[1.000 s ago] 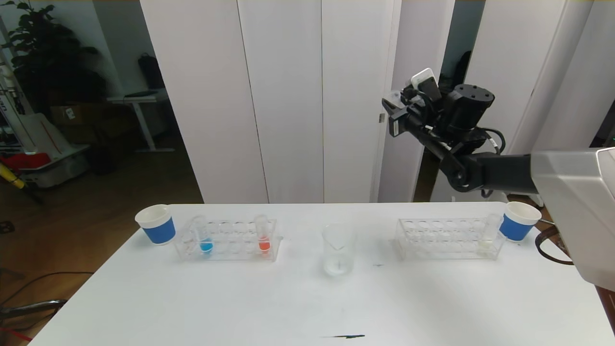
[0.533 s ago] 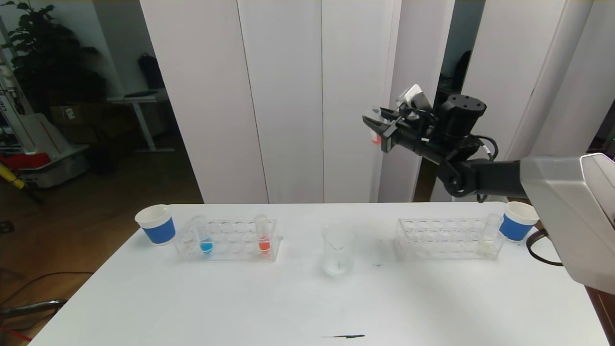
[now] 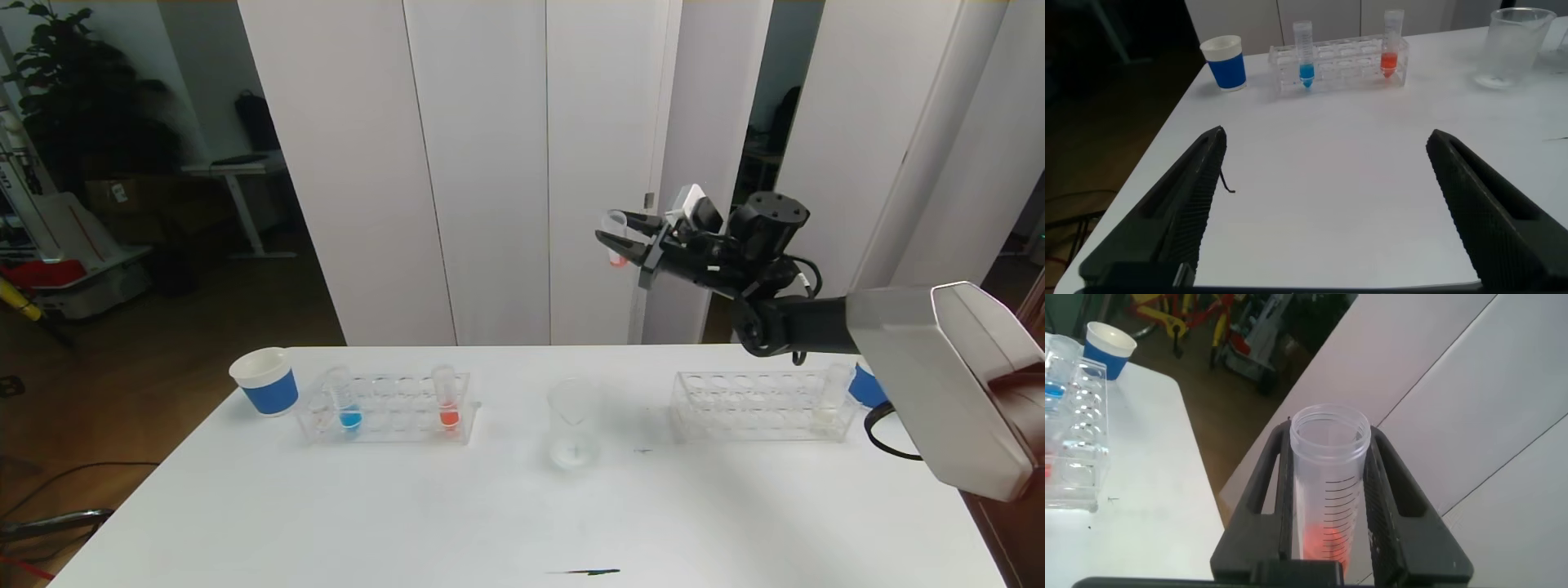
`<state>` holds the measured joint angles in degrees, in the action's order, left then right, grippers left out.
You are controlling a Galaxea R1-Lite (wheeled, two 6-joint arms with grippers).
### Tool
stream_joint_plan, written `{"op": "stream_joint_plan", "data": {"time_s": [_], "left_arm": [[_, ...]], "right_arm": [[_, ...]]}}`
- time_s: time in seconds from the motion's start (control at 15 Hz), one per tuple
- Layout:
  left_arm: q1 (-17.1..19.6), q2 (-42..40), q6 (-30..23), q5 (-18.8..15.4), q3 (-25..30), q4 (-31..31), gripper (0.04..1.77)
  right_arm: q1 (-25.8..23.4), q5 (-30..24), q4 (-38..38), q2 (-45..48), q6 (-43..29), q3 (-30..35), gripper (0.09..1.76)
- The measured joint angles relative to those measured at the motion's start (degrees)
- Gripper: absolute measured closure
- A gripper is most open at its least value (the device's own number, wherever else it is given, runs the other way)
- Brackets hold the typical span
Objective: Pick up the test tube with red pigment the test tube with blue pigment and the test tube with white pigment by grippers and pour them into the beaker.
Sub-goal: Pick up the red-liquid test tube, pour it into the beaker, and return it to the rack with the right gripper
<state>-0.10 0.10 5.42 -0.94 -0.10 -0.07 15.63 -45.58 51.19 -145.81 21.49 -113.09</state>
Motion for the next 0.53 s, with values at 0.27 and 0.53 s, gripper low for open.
{"op": "stream_joint_plan", "data": {"time_s": [0.27, 0.53], "left_arm": [[0.00, 0.00, 0.00, -0.02, 0.00, 0.00, 0.06], [0.00, 0.00, 0.00, -0.02, 0.00, 0.00, 0.06]], "right_arm": [[0.99, -1.16, 0.21, -1.77, 4.63, 1.96, 1.27], [1.21, -4.36, 0.22, -1.66, 12.70, 9.48, 1.27]]}}
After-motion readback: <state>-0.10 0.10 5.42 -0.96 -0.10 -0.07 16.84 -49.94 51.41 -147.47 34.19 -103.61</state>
